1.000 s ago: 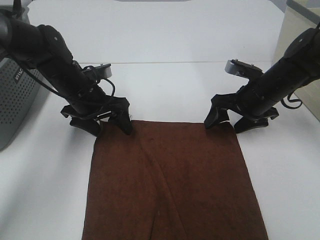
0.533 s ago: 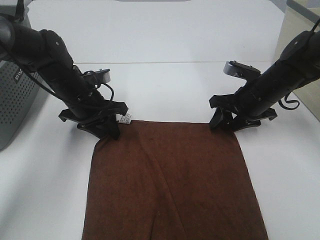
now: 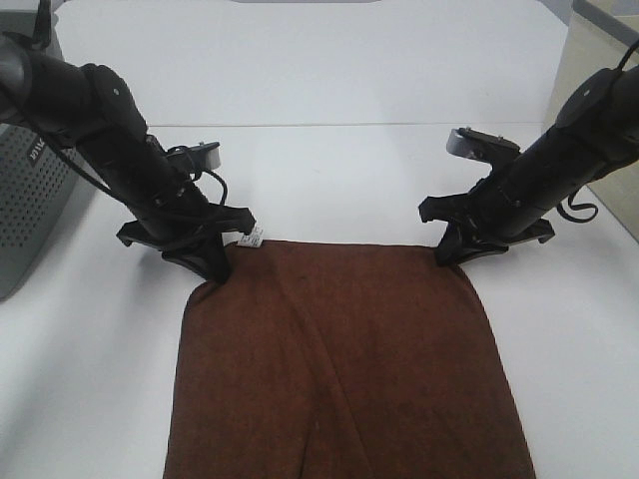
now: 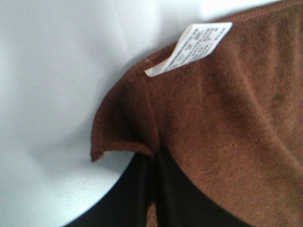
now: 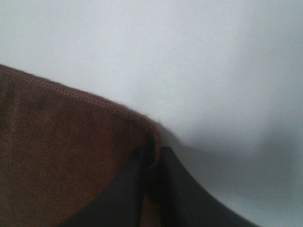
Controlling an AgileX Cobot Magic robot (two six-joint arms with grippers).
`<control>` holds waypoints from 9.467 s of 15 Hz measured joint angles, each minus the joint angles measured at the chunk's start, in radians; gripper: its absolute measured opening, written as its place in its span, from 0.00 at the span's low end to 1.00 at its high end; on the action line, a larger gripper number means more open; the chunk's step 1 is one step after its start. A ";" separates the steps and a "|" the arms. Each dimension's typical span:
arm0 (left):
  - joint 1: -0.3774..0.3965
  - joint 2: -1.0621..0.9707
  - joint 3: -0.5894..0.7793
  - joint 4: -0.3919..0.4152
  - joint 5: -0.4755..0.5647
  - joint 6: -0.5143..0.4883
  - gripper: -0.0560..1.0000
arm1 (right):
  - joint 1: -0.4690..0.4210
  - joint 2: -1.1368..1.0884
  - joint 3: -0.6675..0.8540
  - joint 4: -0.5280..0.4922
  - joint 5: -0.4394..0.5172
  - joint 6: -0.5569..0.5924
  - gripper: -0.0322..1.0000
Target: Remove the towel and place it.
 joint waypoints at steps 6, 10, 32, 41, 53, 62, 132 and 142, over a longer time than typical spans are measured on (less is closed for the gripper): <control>0.000 0.000 0.000 0.006 0.000 0.000 0.05 | 0.003 0.000 0.000 -0.025 -0.012 0.001 0.04; -0.003 -0.001 -0.001 0.040 0.000 0.007 0.05 | 0.005 0.006 -0.033 -0.074 0.018 0.001 0.04; -0.008 0.024 -0.466 0.389 -0.223 0.030 0.05 | 0.005 0.082 -0.539 -0.193 -0.085 -0.003 0.04; -0.005 0.161 -0.607 0.426 -0.433 0.030 0.05 | 0.028 0.252 -0.792 -0.168 -0.148 -0.010 0.04; -0.005 0.336 -0.759 0.479 -0.513 0.031 0.05 | 0.028 0.399 -0.921 -0.185 -0.234 -0.033 0.04; -0.005 0.425 -0.767 0.490 -0.672 0.032 0.05 | 0.028 0.474 -0.925 -0.185 -0.342 -0.057 0.04; 0.298 -2.196 0.835 0.698 0.313 -0.361 0.79 | -0.111 -2.054 0.543 -0.640 0.691 0.513 0.78; 0.299 -2.248 0.943 0.607 0.278 -0.320 0.79 | -0.111 -2.128 0.661 -0.621 0.536 0.441 0.78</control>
